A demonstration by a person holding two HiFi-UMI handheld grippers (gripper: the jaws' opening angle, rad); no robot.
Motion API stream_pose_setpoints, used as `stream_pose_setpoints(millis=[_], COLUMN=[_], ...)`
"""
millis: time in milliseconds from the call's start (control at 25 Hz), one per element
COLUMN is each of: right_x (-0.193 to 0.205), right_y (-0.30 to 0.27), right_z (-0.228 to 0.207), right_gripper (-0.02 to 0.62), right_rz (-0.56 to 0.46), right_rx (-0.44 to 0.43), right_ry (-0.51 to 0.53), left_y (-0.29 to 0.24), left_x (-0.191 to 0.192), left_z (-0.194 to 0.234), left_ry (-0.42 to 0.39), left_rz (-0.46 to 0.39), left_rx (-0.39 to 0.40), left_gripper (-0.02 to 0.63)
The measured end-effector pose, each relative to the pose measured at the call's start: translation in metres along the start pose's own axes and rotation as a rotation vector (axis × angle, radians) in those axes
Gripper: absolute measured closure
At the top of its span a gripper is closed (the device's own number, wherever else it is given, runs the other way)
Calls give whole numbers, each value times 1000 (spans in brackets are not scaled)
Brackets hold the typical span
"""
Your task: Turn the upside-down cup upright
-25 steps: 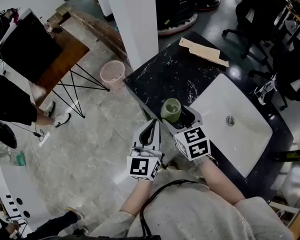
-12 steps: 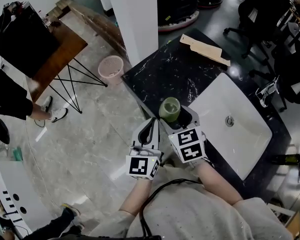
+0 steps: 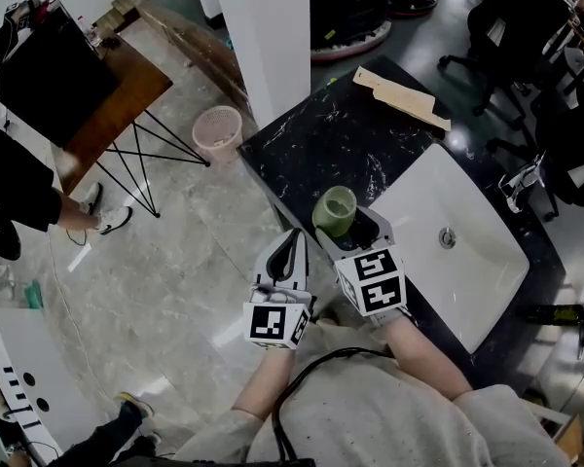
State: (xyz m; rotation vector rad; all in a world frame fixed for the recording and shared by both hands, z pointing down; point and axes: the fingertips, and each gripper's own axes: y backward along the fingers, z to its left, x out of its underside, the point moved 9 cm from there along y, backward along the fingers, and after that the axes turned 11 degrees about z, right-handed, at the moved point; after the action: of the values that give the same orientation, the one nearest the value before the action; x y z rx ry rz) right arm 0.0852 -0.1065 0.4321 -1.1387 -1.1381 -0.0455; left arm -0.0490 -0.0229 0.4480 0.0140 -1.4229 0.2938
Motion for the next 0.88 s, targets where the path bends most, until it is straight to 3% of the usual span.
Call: stream_pose_setpoints(millis=[440, 880], right_x=[-7, -6], right_y=[15, 12], right_z=[-1, 32], right_gripper=[284, 284], right_rz=[-69, -266], right_rx=[-85, -294], right_ry=[-191, -654], left_y=[3, 15], left_x=[-10, -21], left_z=[2, 39], left_ry=[-1, -33], left_rz=[1, 22], left_rx=[7, 105], left_gripper=[598, 598])
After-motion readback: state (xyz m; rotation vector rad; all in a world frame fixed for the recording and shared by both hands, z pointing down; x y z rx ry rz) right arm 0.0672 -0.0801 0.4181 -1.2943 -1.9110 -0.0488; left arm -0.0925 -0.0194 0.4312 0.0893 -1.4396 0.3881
